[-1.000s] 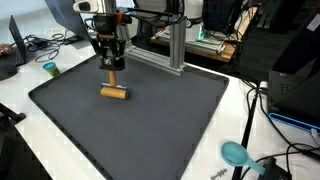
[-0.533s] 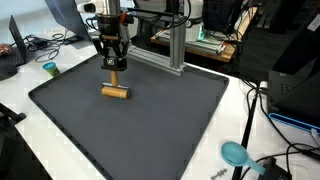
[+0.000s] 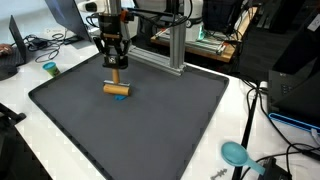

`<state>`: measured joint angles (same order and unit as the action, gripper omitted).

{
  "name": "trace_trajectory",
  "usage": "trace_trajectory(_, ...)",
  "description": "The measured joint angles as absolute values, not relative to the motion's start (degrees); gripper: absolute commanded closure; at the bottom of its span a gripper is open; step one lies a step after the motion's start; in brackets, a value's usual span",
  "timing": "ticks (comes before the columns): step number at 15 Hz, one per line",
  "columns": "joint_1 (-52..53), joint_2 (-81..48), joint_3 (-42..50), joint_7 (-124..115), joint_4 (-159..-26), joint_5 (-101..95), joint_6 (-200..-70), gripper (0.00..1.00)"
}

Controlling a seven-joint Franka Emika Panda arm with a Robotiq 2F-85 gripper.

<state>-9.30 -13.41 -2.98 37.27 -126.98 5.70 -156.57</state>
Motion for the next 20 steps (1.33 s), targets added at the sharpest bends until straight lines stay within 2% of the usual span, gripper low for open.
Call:
trace_trajectory(13,-9.5,-12.3,-2.1,37.6,-127.0,4.9,-152.6,0.78)
trace_trajectory(20,-9.9,-8.9,-2.4,45.2,-130.2,10.0,-152.5,0.78)
